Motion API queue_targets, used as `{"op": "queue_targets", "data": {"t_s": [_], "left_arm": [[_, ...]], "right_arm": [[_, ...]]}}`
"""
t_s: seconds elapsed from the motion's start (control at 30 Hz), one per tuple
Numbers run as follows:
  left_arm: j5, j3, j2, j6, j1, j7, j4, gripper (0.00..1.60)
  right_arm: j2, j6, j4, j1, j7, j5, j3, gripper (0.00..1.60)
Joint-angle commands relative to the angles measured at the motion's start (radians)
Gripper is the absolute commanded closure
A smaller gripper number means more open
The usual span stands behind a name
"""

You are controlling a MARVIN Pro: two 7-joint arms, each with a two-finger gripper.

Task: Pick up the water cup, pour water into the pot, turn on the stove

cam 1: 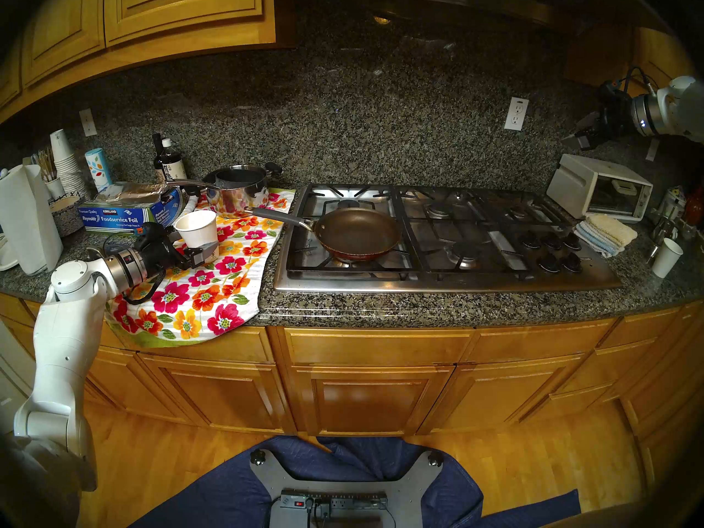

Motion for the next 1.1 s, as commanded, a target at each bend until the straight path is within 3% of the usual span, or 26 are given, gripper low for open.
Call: {"op": "queue_targets", "data": {"t_s": [0.0, 0.5, 1.07], "left_arm": [[-0.014, -0.009, 0.01, -0.012, -0.046, -0.012, -0.005, 0.85], [-0.015, -0.02, 0.016, -0.017, -0.033, -0.029, -0.019, 0.8], [-0.004, -0.04, 0.053, 0.01, -0.001, -0.058, -0.161, 0.82]], "right_arm": [[-0.007, -0.002, 0.026, 0.031, -0.002, 0.005, 0.0, 0.0], [-0.007, -0.002, 0.026, 0.031, -0.002, 0.005, 0.0, 0.0], [-0.007, -0.002, 0.025, 0.031, -0.003, 0.005, 0.0, 0.0]]}}
